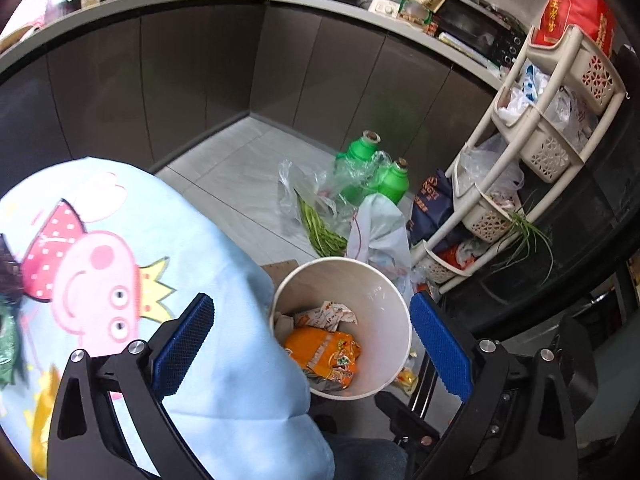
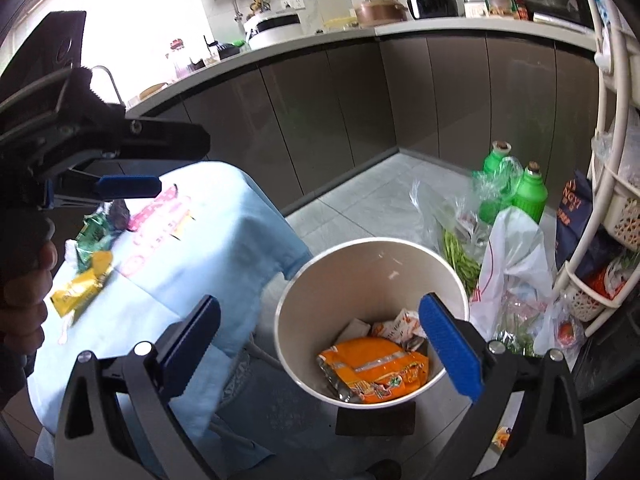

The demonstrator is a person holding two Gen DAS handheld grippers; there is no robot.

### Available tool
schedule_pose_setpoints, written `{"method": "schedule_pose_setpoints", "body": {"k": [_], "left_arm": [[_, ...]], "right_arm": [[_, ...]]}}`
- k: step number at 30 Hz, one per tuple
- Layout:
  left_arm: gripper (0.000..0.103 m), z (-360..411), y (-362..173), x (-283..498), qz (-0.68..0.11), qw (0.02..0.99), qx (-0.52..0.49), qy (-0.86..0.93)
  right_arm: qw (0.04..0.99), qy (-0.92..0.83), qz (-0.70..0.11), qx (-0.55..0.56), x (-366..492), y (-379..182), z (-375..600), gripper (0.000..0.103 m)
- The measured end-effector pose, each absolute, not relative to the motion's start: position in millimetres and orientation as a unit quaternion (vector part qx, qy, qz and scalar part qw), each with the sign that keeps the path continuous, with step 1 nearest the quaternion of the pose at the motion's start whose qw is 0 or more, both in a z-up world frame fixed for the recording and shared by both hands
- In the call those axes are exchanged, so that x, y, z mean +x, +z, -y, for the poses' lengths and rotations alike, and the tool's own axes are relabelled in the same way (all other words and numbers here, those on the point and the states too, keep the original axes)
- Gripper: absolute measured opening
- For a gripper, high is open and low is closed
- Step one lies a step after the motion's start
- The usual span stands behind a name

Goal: Collect trash
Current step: 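Carry the tissue and chip bag to the white bucket and release both, then move both open tools back over the table toward the yellow wrapper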

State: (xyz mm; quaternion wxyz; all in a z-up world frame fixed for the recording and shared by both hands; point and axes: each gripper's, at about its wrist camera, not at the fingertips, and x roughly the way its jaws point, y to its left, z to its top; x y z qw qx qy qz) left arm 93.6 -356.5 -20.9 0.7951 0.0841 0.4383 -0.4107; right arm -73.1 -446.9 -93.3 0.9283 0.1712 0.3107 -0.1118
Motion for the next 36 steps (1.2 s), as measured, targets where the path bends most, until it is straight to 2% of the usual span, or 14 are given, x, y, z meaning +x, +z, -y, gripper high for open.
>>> {"method": "schedule_pose_setpoints", "body": {"k": [9, 18, 28, 33, 36], "left_arm": [[0.094, 272, 15, 77, -0.429, 0.827, 0.056, -0.358], [0.094, 129, 13, 71, -0.447, 0.854, 0.011, -0.265], [0.094, 10, -6, 74, -0.453, 0.871, -0.027, -0.189], [0.094, -24, -11, 75, -0.457, 0.871, -0.047, -0.175], [0.094, -36, -15, 76, -0.458, 0.871, -0.058, -0.168]], "right_arm": [[0.942, -0.072, -0.294, 0.146, -73, -47, 400, 0.100], [0.946, 0.004, -0.308, 0.105, -50, -23, 316, 0.100], [0.920, 0.077, -0.375, 0.083, 0, -35, 212, 0.100], [0.900, 0.027, -0.418, 0.121, 37, -49, 188, 0.099], [0.891, 0.004, -0.430, 0.145, 55, -56, 180, 0.092]]}}
